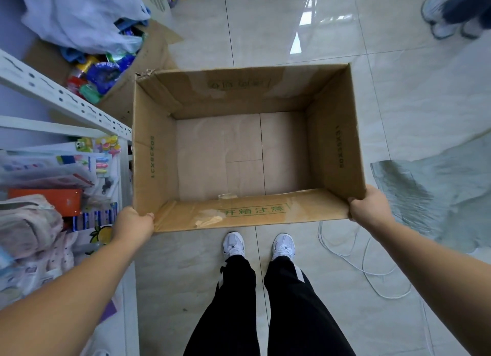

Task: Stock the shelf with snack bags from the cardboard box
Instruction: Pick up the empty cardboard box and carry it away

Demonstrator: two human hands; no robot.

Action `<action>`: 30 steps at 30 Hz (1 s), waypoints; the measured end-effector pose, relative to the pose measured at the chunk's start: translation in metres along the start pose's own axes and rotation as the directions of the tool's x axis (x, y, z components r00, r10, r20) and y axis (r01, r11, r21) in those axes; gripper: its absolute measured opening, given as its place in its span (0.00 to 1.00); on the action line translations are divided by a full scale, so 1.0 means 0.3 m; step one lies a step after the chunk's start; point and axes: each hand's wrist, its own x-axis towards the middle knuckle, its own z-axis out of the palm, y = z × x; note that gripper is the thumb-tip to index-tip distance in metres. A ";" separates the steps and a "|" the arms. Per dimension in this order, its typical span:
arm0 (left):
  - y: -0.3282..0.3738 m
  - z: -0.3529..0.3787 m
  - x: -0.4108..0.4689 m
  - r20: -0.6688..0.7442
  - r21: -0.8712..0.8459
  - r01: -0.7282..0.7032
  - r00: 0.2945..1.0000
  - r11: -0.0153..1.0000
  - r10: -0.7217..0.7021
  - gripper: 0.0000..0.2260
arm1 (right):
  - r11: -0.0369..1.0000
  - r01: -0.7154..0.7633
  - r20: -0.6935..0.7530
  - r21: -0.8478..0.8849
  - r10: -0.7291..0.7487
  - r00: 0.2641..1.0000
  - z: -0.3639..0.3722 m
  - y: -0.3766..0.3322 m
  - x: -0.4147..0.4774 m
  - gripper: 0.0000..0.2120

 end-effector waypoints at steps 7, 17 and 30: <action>0.162 -0.248 -0.130 -0.014 -0.065 -0.133 0.991 0.989 0.132 0.13 | 0.998 0.028 -0.018 0.062 -0.027 0.999 -0.276 -0.169 -0.119 0.09; 0.544 -0.453 -0.388 0.052 -0.412 -0.208 0.967 0.887 0.251 0.11 | 0.991 0.018 -0.090 0.130 -0.006 0.996 -0.693 -0.280 -0.111 0.07; 1.015 -0.325 -0.605 0.014 -0.330 -0.196 0.977 0.923 0.212 0.10 | 0.969 0.083 0.007 0.232 -0.087 0.996 -1.155 -0.281 0.246 0.09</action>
